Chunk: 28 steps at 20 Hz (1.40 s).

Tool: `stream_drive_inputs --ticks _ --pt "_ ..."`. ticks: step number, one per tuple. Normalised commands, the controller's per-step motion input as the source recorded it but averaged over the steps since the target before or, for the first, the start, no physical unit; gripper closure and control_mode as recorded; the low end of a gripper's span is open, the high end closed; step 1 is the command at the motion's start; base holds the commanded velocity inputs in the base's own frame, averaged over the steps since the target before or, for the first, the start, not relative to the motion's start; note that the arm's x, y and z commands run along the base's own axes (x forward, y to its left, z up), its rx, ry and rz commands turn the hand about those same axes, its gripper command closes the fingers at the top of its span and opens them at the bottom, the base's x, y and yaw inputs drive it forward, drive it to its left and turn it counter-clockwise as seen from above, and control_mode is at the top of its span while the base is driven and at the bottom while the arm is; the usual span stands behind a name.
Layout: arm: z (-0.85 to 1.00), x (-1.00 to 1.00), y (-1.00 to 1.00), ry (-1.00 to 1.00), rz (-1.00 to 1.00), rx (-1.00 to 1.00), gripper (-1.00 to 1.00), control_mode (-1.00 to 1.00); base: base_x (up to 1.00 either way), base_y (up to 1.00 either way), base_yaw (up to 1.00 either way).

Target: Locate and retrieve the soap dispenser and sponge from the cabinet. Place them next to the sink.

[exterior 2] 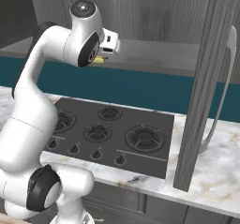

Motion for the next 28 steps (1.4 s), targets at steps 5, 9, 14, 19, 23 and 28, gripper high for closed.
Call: stream_drive_inputs --ticks 5,9,14,19,23,28 --pt "-0.01 -0.97 0.24 0.00 -0.01 0.00 1.00 -1.00 0.00 0.00 0.00" --pt "-0.01 -0.96 0.29 0.01 -0.02 0.00 1.00 -1.00 0.00 0.00 0.00" --pt "-0.24 -0.42 0.37 0.02 -0.05 0.00 1.00 -1.00 0.00 0.00 0.00" --pt "-0.10 -0.71 0.29 0.03 -0.02 0.00 1.00 -1.00 0.00 0.00 0.00" --pt "-0.17 -0.64 0.30 0.10 -0.01 0.00 1.00 -1.00 0.00 0.00 0.00" --pt "-0.28 -0.41 0.27 0.14 -0.02 0.00 1.00 -1.00 0.00 0.00 0.00"
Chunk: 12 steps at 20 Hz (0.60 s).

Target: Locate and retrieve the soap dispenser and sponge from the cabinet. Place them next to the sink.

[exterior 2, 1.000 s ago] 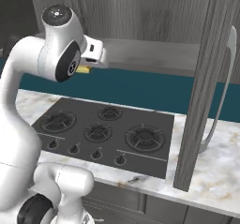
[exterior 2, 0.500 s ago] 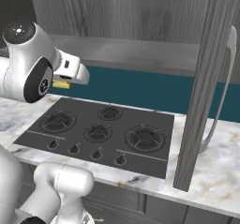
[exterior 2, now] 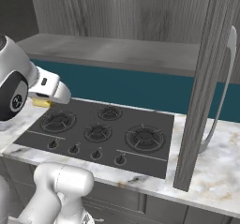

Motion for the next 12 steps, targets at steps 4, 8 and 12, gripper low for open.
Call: stream_drive_inputs --ticks 4,8,12 --pt "-0.24 -0.58 0.24 0.10 -0.01 0.00 1.00 -1.00 0.00 0.00 0.00" --pt "-0.10 -0.46 0.28 0.02 -0.01 0.00 1.00 -1.00 0.00 0.00 0.00" --pt "0.00 0.00 0.08 0.01 0.00 0.00 1.00 -1.00 0.00 0.00 0.00"
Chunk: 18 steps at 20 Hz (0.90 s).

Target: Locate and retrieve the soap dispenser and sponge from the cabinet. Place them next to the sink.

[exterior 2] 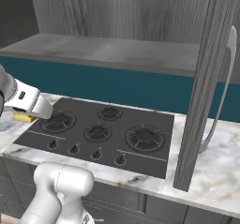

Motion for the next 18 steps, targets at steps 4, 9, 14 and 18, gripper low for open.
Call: stream_drive_inputs --ticks 4,9,14,18 --pt "0.00 0.00 0.00 0.00 0.00 0.00 1.00 -1.00 0.00 0.00 0.00" --pt "0.00 0.00 0.00 0.00 0.00 0.00 1.00 -1.00 0.00 0.00 0.00" --pt "0.00 -0.01 0.00 0.00 0.00 0.00 1.00 1.00 -0.16 0.00 0.00" --pt "0.00 0.00 0.00 0.00 0.00 0.00 1.00 1.00 -0.53 0.10 -0.01"
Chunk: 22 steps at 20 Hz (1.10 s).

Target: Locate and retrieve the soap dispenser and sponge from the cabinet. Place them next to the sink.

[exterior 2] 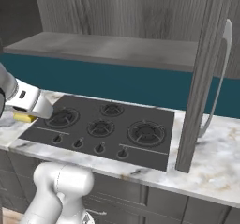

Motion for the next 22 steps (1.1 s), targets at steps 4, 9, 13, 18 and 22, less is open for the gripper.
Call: stream_drive_inputs --ticks 4,9,13,18,22 --pt "0.00 0.00 0.00 0.00 0.00 0.00 1.00 1.00 -0.60 0.14 -0.03" --pt "0.00 0.00 0.00 0.00 0.00 0.00 1.00 1.00 -0.39 0.14 -0.01" --pt "0.00 0.00 0.00 0.00 0.00 0.00 1.00 1.00 -0.11 0.23 0.06" --pt "0.00 0.00 0.00 0.00 0.00 0.00 1.00 1.00 0.00 0.35 0.37" --pt "0.00 0.00 0.00 0.00 0.00 0.00 1.00 1.00 0.00 0.26 0.48"
